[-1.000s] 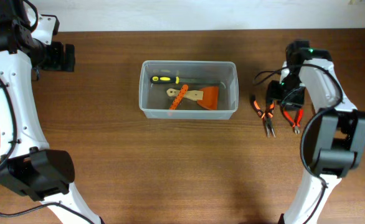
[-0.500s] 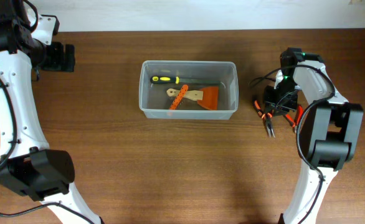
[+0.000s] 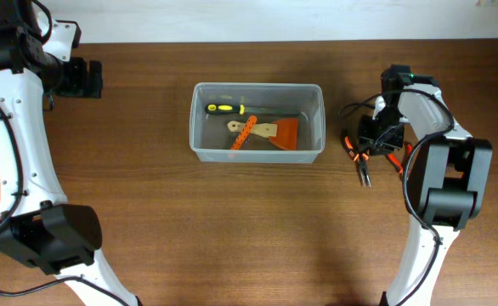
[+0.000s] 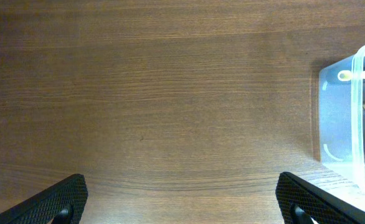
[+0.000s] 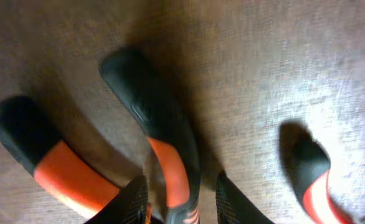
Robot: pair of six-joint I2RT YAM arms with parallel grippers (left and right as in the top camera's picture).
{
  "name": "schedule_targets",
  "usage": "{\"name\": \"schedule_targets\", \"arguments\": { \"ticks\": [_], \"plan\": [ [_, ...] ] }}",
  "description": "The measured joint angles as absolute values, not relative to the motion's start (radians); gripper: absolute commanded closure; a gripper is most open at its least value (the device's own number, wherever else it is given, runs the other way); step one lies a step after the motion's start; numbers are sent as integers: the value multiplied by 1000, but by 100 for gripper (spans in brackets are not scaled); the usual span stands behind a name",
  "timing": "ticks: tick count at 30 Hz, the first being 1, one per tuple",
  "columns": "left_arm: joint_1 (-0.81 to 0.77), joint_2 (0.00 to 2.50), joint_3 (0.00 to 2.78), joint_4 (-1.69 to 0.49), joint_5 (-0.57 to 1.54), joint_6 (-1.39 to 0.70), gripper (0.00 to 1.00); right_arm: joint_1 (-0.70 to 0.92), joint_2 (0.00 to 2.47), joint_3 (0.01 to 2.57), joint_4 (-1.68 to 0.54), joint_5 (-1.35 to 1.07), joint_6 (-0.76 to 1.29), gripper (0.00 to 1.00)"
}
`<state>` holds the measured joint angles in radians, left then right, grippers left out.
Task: Pack container
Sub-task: 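Grasp the orange-black needle-nose pliers handle with the right gripper, then lift the pliers with right gripper and lower into the container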
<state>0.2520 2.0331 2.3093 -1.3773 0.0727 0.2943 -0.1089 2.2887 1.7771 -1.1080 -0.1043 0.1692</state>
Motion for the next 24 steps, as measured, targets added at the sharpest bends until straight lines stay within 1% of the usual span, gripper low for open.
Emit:
{"name": "schedule_targets", "arguments": {
  "ticks": [2,4,5,7,11,24],
  "plan": [
    [252,2033,2309,-1378,73,294,1,-109,2288,1777,-1088,-102,150,67],
    [252,2033,2309,-1377,72,294,1,-109,2288,1775,-1079,-98,137,78],
    [252,2033,2309,-1377,72,294,1,-109,2286,1772,-1073,-96,130,80],
    [252,2033,2309,-1377,72,294,1,-109,2281,1761,-1063,-94,128,82],
    [252,2033,2309,-1378,73,294,1,-110,2274,1748,-1058,-92,118,89],
    [252,2033,2309,-1378,73,294,1,-110,2273,1750,-1161,-95,119,94]
  ]
}}
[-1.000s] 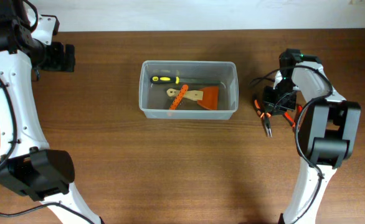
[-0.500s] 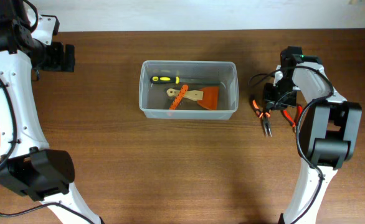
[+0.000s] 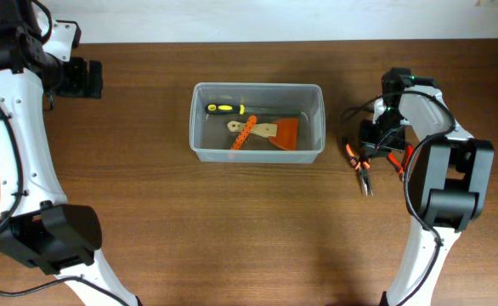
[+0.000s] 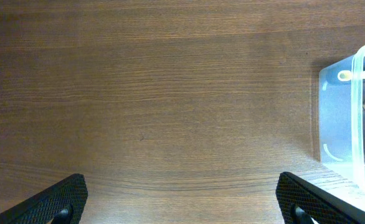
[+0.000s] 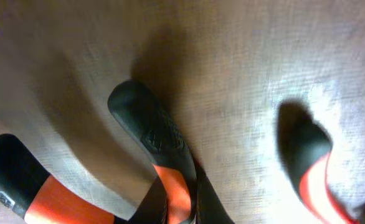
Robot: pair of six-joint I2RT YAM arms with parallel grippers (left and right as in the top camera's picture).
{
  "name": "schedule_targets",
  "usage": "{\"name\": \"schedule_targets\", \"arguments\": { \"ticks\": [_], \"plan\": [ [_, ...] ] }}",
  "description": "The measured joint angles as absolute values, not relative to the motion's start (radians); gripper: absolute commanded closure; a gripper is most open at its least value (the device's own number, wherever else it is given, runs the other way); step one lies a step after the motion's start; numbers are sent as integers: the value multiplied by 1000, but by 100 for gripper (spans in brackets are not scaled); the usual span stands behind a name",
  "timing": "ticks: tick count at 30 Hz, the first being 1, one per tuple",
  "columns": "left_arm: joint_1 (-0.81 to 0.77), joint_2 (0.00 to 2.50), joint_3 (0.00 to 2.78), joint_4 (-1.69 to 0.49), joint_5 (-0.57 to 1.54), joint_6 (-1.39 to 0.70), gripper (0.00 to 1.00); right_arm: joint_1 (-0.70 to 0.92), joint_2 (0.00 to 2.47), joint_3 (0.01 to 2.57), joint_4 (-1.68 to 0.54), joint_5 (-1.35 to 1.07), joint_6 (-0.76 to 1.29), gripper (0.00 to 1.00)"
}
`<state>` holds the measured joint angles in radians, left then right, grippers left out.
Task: Pack container
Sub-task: 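Lift the pliers with right gripper and lower into the container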
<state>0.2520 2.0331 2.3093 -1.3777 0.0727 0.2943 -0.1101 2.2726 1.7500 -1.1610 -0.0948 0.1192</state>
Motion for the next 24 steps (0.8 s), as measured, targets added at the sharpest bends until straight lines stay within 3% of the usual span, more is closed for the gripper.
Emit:
{"name": "schedule_targets", "arguments": {
  "ticks": [7,14,19,24],
  "plan": [
    [252,2033,2309,-1378,73,294,1,-110,2201,1797,-1193,-94,119,96],
    [252,2033,2309,-1378,72,294,1,-101,1907,1887,-1177,-94,115,96],
    [252,2033,2309,-1378,73,294,1,-15,1753,1906,-1168,-94,2,96],
    [252,2033,2309,-1378,72,294,1,140,1752,1908,-1156,-96,-193,96]
  ]
}}
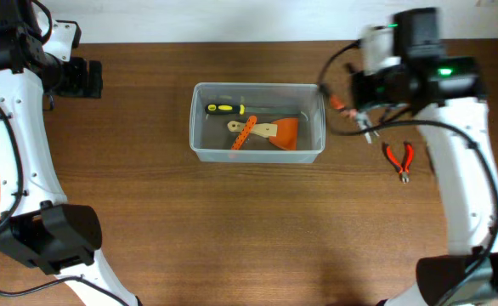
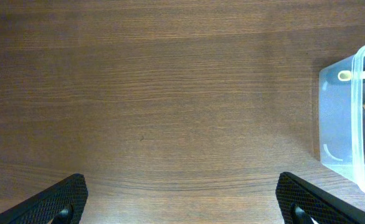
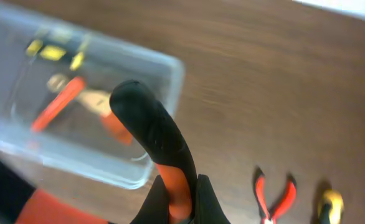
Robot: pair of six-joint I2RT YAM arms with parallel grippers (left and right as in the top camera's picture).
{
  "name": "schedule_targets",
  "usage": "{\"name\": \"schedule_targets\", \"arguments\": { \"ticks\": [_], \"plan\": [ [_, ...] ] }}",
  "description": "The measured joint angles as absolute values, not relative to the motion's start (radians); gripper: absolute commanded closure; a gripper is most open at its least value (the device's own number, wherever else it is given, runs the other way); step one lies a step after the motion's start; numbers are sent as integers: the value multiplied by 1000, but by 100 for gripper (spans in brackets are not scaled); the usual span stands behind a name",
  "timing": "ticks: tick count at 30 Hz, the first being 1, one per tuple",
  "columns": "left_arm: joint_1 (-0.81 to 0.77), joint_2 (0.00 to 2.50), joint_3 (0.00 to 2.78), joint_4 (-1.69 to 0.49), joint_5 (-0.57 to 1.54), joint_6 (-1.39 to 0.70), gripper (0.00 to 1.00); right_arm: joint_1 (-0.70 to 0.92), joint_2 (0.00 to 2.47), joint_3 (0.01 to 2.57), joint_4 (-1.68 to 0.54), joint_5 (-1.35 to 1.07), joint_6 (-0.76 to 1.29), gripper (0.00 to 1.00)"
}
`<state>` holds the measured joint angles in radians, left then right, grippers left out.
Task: Pack container
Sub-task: 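Lift the pliers with right gripper and lower into the container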
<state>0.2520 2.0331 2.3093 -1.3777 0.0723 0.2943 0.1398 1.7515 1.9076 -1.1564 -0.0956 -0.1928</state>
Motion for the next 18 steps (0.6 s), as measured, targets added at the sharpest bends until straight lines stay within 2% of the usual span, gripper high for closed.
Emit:
{"name": "schedule_targets", "arguments": {
  "ticks": [11,18],
  "plan": [
    [252,2033,2309,-1377,73,294,1,352,1892,1907,-1045,-164,-741,96],
    [252,2033,2309,-1378,73,294,1,390,2043,1907,-908,-176,-795,96]
  ]
}}
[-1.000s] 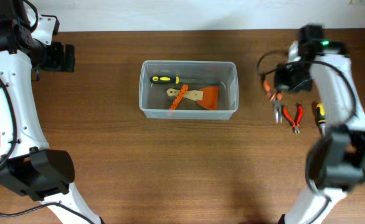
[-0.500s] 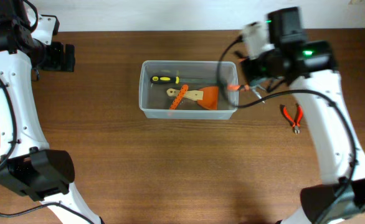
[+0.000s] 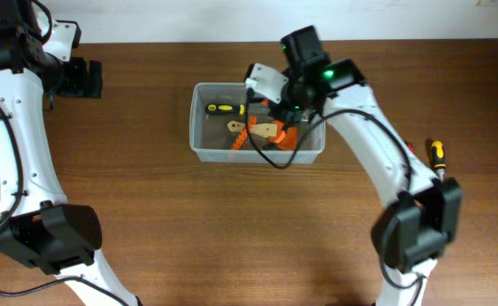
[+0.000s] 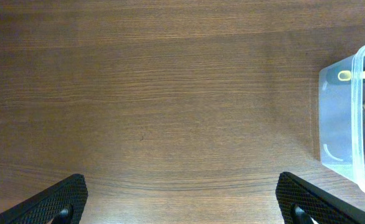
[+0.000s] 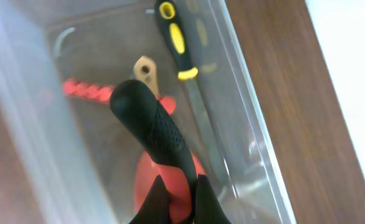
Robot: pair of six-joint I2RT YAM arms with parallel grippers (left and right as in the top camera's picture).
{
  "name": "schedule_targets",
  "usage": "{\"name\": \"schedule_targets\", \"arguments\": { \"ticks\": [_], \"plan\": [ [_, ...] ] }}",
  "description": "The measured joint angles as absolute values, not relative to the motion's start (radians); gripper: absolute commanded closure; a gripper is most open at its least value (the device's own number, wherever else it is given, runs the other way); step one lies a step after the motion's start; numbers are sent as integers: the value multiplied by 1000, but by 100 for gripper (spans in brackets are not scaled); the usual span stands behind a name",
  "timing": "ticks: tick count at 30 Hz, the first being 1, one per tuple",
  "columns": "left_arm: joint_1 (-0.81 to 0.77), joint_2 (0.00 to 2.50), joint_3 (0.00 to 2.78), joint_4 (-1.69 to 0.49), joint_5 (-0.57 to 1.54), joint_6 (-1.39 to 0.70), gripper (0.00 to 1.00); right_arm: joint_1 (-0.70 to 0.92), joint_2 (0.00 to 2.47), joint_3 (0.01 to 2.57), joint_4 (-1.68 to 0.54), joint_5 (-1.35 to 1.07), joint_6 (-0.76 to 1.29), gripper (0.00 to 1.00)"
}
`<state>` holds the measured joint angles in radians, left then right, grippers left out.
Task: Pack container
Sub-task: 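Lift the pliers with right gripper and lower into the container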
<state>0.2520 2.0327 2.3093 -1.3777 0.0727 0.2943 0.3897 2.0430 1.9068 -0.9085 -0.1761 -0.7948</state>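
Note:
A clear plastic container (image 3: 232,155) stands mid-table; its near corner also shows in the left wrist view (image 4: 350,124). It holds a yellow-black screwdriver (image 5: 176,37), an orange scraper with a wooden handle (image 5: 144,67) and an orange ridged tool (image 5: 86,90). My right gripper (image 5: 177,208) hangs over the container's inside (image 3: 285,109), shut on the black-and-orange handle of a pair of pliers (image 5: 154,130). Far to the left of the container, my left gripper (image 4: 179,202) is open over bare wood.
A yellow-black screwdriver (image 3: 436,153) lies on the table at the right, beside my right arm's forearm. A white wall edge runs along the back of the table (image 3: 189,38). The left arm's base (image 3: 49,238) stands at the front left.
My right gripper, still shut on the pliers, was beside the container's right end and is now over its inside. The left gripper has not moved.
My right gripper was open around a pliers handle on the table at the right. Then it was shut on that handle. Then it held the pliers in the air by the container's right end, and now over the container. The left arm stayed still.

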Motion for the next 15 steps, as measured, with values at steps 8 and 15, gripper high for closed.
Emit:
{"name": "schedule_targets", "arguments": {
  "ticks": [8,15],
  "plan": [
    [252,2033,2309,-1377,72,294,1,390,2161,1906,-840,-170,-624,96],
    [252,2033,2309,-1378,73,294,1,390,2191,1906,-952,-163,-543,61]
  ]
}}
